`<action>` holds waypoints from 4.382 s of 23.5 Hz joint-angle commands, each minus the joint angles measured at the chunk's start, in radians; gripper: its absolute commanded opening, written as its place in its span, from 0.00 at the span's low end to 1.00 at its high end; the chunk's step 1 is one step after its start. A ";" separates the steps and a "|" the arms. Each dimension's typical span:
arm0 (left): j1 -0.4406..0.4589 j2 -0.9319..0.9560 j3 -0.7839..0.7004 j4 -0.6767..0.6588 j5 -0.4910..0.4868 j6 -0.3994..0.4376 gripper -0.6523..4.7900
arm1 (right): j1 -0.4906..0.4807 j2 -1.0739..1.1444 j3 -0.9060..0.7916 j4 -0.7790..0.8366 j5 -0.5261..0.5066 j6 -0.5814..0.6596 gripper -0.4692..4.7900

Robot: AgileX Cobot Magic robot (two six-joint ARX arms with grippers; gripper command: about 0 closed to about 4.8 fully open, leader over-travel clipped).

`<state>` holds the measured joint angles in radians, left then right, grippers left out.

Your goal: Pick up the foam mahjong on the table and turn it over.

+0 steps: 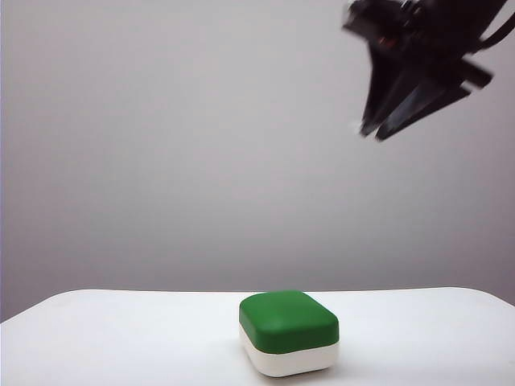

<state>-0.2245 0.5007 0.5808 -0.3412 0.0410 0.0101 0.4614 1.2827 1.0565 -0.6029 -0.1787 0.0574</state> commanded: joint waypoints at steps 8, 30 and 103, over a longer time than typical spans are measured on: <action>-0.001 -0.038 -0.070 -0.001 -0.106 -0.069 0.11 | -0.022 -0.502 -0.273 0.027 0.190 0.093 0.28; -0.001 -0.494 -0.320 0.055 -0.097 -0.119 0.11 | -0.052 -1.128 -0.557 0.094 0.542 0.200 0.09; -0.001 -0.500 -0.499 0.017 -0.209 -0.050 0.11 | -0.274 -1.281 -1.054 0.425 0.266 0.144 0.09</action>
<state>-0.2245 0.0010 0.0799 -0.3340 -0.1677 -0.0387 0.1867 0.0021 0.0074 -0.1802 0.0898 0.2008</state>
